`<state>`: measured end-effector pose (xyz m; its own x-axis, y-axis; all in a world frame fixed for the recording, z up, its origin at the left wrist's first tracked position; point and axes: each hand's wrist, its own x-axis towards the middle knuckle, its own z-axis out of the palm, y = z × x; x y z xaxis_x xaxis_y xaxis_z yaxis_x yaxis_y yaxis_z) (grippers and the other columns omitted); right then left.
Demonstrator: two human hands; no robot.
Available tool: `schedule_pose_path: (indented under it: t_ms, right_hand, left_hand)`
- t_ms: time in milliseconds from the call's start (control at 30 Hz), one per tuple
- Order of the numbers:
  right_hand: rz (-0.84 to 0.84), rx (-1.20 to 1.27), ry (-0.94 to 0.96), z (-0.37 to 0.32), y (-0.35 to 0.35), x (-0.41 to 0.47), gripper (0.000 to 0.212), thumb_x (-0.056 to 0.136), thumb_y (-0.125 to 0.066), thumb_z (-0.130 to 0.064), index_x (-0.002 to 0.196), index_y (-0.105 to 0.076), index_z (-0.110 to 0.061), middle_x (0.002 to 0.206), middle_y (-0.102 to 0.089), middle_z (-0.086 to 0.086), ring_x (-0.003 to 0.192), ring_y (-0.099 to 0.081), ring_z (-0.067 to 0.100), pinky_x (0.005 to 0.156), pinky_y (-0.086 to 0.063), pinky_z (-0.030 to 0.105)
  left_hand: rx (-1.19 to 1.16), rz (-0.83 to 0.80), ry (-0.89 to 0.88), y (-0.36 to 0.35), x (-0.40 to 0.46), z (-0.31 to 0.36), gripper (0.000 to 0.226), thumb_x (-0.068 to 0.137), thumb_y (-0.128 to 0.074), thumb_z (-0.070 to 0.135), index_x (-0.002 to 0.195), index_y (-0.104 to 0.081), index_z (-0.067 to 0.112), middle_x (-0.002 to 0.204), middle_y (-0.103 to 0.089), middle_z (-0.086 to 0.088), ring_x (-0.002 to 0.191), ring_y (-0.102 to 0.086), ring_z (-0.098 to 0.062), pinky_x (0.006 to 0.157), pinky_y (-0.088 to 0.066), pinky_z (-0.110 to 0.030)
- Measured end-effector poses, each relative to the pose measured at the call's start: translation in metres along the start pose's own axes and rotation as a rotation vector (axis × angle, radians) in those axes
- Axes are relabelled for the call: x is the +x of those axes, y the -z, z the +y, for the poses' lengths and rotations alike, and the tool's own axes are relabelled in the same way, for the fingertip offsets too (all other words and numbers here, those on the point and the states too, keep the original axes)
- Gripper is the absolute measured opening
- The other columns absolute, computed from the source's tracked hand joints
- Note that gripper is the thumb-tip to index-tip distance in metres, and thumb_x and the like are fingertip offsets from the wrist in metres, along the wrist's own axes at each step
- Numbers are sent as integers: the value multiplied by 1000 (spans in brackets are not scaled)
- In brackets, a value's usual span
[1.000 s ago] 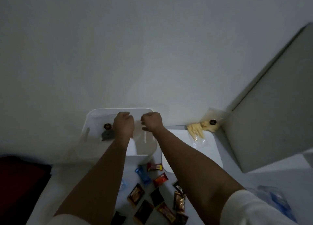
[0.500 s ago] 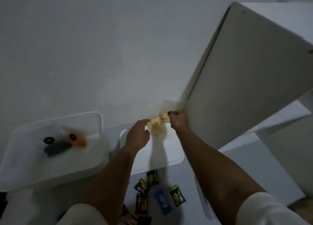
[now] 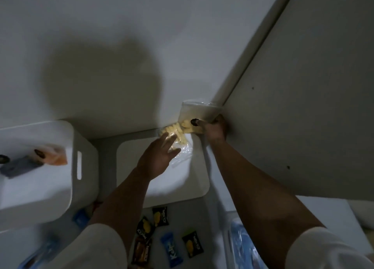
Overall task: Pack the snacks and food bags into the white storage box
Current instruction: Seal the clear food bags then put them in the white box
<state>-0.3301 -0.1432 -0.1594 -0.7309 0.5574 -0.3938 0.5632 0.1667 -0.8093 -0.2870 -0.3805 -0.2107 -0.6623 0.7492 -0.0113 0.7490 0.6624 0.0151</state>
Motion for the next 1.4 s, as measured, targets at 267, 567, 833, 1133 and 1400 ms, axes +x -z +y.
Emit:
schedule_pose_path:
  t_ms: [267, 567, 833, 1133, 1400]
  right_hand:
    - [40, 16, 54, 7, -1, 3, 18, 84, -79, -18, 98, -69, -12, 91, -70, 2, 85, -67, 19, 73, -48, 25]
    - [82, -1, 122, 8, 10, -31, 24, 86, -76, -24, 96, -75, -2, 92, -77, 13, 89, -74, 27, 84, -60, 41]
    - [-99, 269, 147, -33, 26, -106, 26, 90, -75, -17, 68, -71, -31, 79, -71, -1, 81, -70, 18, 68, -58, 38]
    - [-174, 218, 400, -97, -24, -238, 23, 81, -76, -30, 66, -63, -19, 64, -62, -2, 66, -59, 20, 67, -56, 46]
    - [-204, 239, 399, -118, -56, -290, 22, 80, -74, -22, 64, -60, -15, 77, -66, 22, 70, -62, 27, 69, -56, 66]
  left_hand:
    - [-54, 42, 109, -8, 19, 5, 20, 80, -77, 20, 99, -75, 25, 143, -57, -11, 133, -52, -39, 89, -53, -45]
    - [-221, 185, 235, 17, 18, 10, 15, 78, -66, 3, 89, -67, 14, 105, -69, -8, 105, -62, -33, 84, -53, -42]
    - [-1117, 388, 816, 122, -21, 7, 14, 103, -48, 24, 104, -52, 11, 90, -63, -4, 73, -56, -16, 62, -42, -31]
    - [-1609, 539, 994, 212, -78, -9, 14, 93, -49, 34, 103, -59, 31, 110, -68, -8, 97, -71, -31, 79, -61, -58]
    - [-1395, 570, 907, 240, -132, -11, 38, 91, -62, 36, 128, -62, 25, 115, -69, 4, 105, -67, -20, 93, -56, -39]
